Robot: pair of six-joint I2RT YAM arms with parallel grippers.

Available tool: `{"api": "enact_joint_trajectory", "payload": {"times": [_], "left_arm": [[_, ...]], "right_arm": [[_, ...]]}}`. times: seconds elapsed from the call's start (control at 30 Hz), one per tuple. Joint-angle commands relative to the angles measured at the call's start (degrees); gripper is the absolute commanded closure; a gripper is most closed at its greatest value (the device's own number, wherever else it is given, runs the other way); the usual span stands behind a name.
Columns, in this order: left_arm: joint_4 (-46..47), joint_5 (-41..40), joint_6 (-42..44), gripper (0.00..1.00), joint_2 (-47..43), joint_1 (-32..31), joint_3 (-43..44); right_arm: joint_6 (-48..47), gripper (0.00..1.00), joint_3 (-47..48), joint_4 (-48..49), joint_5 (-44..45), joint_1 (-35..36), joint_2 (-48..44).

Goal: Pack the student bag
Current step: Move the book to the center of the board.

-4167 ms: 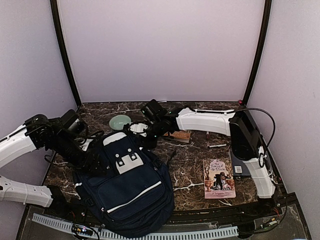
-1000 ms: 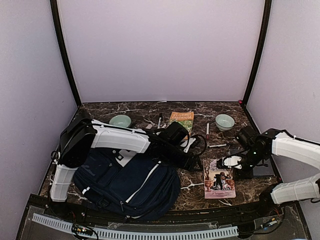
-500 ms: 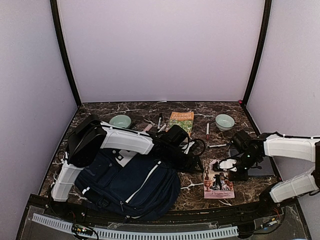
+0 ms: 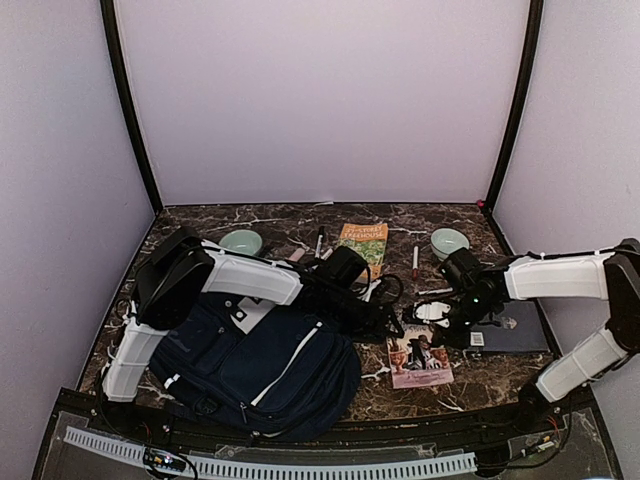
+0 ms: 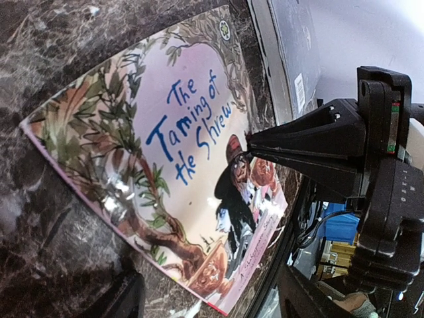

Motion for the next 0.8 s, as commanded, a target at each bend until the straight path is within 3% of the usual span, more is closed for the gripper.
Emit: {"api": "enact_joint_trajectory", "payload": {"times": [0.0, 0.37, 0.77], "left_arm": [[-1.1, -0.07, -1.72, 0.29, 3.13, 0.79, -1.39], [-4.11, -1.39, -0.96, 0.31, 3.58, 1.21, -0.26], [-6.42, -2.98, -0.79, 0.32, 2.27, 1.33, -1.19]], "right_arm": [[2.35, 0.97, -2.69, 2.85, 2.09, 0.46, 2.18], [10.18, 0.79, 7.89, -10.79, -2.4, -3.77, -7.87], [6.88, 0.78, 2.9, -10.15, -2.23, -4.28, -5.23]]}}
